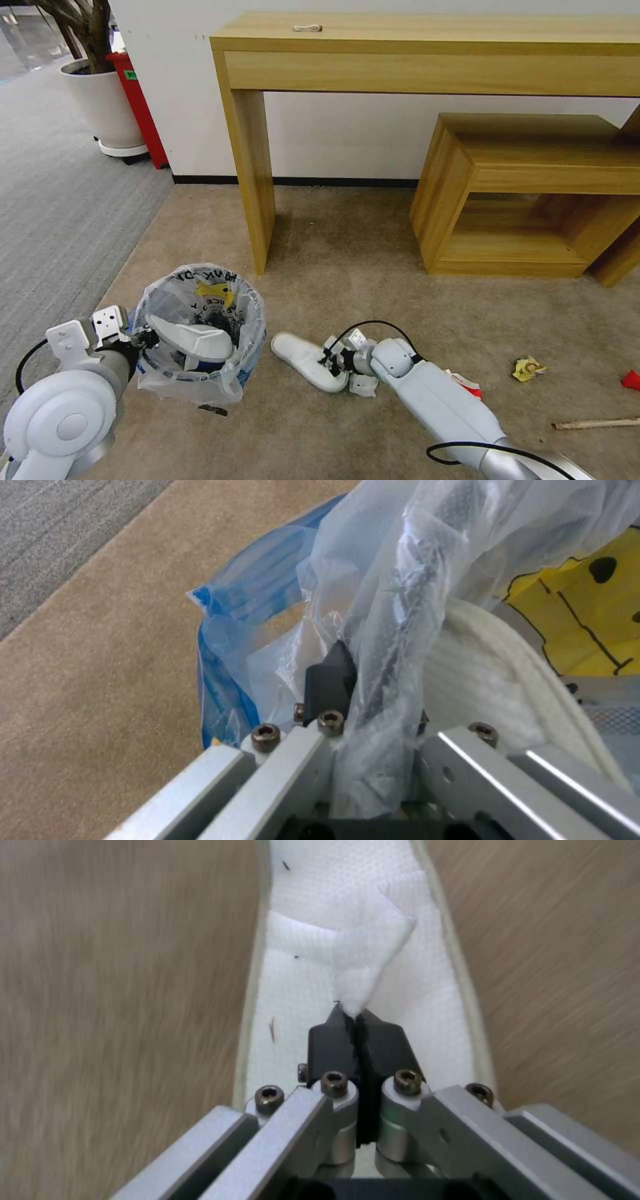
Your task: Pick up the trash bin and place the garbage on the floor into it.
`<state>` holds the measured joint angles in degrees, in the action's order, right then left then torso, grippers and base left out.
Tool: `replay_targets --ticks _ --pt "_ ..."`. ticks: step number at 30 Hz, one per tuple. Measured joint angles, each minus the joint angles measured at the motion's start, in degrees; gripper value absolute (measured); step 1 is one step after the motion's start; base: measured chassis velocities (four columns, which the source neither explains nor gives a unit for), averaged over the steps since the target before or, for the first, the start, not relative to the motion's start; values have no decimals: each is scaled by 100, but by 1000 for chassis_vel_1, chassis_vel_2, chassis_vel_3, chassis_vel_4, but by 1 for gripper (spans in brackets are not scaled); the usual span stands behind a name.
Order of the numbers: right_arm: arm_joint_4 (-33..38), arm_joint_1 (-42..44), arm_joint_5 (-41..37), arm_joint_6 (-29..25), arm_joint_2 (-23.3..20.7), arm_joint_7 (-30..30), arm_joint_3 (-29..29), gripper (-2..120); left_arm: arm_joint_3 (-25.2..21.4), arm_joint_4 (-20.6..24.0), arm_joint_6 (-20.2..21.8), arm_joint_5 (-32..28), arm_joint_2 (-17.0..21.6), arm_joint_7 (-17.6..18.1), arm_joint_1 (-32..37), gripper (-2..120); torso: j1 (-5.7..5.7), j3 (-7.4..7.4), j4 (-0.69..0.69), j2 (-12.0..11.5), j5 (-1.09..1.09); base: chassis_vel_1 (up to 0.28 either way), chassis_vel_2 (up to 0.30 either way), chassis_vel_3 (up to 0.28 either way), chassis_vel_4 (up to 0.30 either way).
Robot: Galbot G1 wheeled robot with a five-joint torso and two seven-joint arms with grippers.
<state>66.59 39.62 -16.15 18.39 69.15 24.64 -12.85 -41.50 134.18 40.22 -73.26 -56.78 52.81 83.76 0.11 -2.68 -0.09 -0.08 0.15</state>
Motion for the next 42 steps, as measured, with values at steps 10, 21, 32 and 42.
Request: replay_targets --ticks 10,21,32,42 --pt "1536 520 -1218 -673 -1186 -878 821 0 109 -29 -1 64 28 -33 -24 0 0 0 -2 0 1 0 0 0 0" --pt "2848 1222 -1938 -2588 -1873 38 1764 0 351 -99 34 121 105 -119 -76 0 0 1 -2 0 -1 0 0 0 0" --pt "3460 946 -3280 -3419 -1931 1395 1588 0 528 18 56 -205 161 -326 -83 0 0 1 0 0 -2 0 0 0 0" --pt "3265 -46 -4035 -3449 -1602 1925 328 0 935 2 125 -418 357 -640 -240 0 0 0 -1 1 -3 0 0 0 0"
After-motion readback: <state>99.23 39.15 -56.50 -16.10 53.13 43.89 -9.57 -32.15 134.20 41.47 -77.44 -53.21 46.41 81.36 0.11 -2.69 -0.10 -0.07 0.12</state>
